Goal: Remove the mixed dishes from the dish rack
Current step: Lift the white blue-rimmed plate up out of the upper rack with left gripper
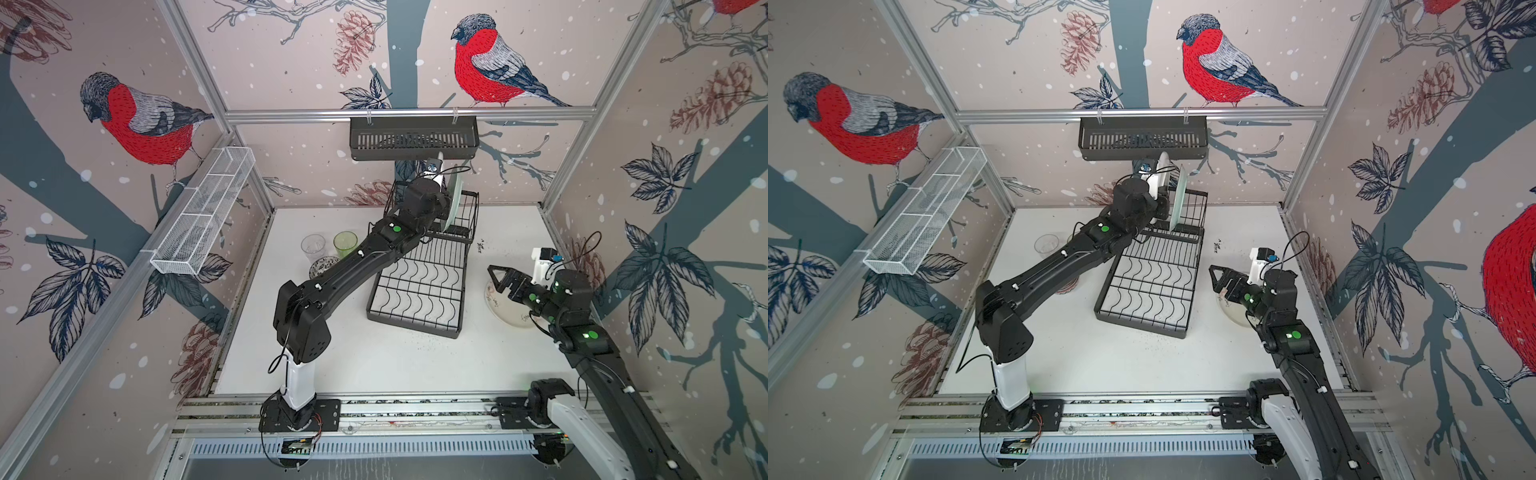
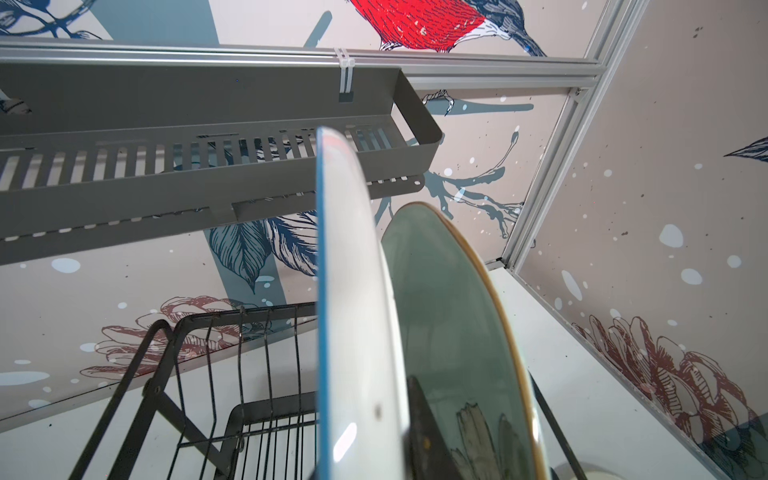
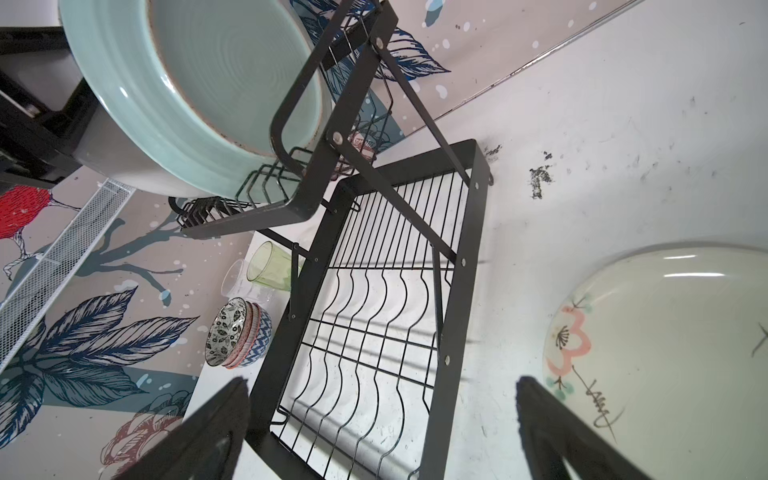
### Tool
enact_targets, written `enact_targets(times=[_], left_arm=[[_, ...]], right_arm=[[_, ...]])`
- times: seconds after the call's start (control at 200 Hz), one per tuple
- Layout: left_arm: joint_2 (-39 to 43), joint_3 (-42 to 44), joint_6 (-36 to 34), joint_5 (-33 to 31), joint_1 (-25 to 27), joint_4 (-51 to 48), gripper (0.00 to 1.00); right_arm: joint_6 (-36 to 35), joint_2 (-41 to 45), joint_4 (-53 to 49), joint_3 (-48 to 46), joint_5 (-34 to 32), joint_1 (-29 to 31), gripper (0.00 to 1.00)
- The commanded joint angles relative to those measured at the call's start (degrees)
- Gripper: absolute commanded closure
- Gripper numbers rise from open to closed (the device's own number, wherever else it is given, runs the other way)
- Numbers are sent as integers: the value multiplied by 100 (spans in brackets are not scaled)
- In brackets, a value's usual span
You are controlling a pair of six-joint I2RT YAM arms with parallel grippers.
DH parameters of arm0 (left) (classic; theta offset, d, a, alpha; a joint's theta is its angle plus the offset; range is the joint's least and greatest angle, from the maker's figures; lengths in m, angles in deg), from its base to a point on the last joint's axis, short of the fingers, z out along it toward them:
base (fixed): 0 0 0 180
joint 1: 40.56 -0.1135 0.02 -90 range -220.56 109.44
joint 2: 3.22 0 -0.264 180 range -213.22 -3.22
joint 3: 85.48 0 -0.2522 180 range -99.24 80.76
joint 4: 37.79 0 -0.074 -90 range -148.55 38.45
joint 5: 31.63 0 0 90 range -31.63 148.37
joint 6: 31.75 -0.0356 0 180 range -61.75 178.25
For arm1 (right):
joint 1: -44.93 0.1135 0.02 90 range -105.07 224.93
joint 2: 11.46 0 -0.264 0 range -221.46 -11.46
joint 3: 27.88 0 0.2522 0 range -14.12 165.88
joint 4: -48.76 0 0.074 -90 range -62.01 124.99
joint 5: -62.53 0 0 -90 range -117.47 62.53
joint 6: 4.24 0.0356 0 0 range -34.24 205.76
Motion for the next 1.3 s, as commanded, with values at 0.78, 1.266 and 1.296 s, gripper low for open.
enact_targets(times=[0.78,1.266,1.296], left_arm=[[1986,1659,-392,-166,328,1022,100],[4249,4091,-457,-65,853,1397,100],[4350,4205,-448,-21,853,1413,100]], right_arm=[[-154,-58,-221,434,130,0,1],[81,317,-503,299,124,9,0],[114,356,-499,284,125,9,1]])
